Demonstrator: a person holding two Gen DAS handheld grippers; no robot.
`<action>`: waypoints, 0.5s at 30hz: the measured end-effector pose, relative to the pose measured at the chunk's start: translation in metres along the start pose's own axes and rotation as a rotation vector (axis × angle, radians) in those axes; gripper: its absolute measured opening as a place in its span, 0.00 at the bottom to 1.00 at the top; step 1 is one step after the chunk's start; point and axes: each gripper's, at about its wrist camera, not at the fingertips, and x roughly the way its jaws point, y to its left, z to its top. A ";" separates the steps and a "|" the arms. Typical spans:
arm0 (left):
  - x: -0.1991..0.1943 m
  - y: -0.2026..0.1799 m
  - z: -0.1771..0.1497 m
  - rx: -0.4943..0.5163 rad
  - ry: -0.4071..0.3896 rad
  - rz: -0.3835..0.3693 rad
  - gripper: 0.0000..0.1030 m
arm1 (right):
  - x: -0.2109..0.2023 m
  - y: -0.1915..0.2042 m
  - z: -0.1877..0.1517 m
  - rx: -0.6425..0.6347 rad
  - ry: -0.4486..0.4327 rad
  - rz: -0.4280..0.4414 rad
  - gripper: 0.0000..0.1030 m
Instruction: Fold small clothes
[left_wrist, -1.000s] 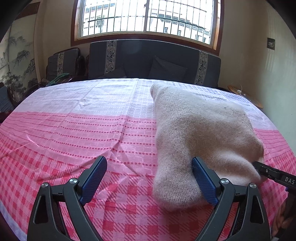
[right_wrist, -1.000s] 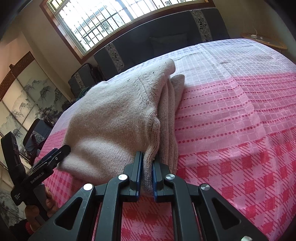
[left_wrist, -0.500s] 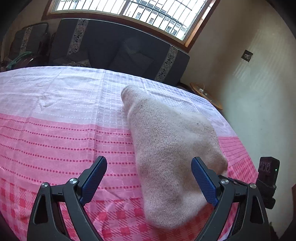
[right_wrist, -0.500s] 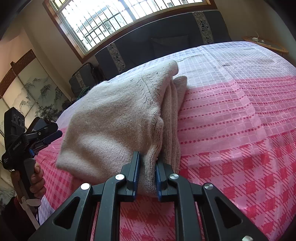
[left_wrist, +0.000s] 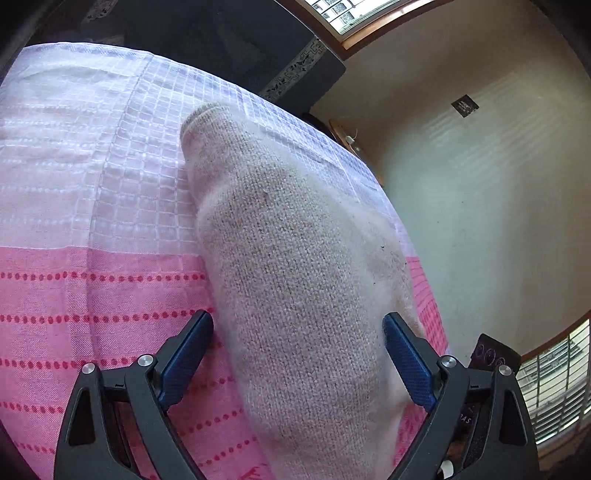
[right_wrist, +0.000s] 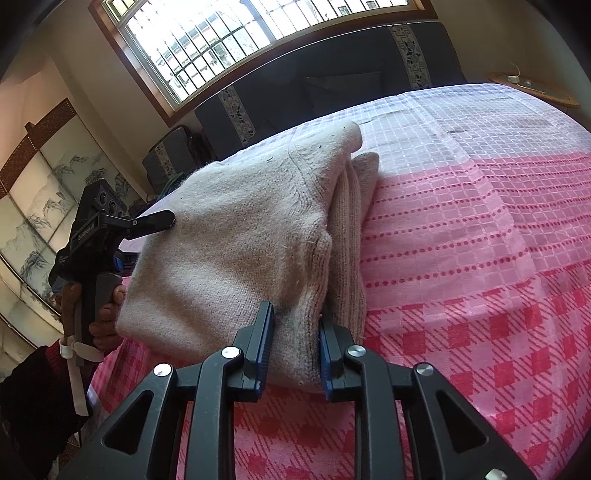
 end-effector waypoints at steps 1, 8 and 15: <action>0.004 -0.002 0.002 0.010 0.010 -0.002 0.90 | 0.000 0.000 0.000 -0.001 0.000 0.000 0.20; 0.012 -0.014 -0.004 0.088 -0.045 0.095 0.63 | 0.000 -0.001 -0.001 0.005 -0.003 0.015 0.23; 0.011 -0.010 -0.007 0.085 -0.052 0.085 0.60 | -0.009 -0.005 -0.001 0.035 -0.021 0.117 0.40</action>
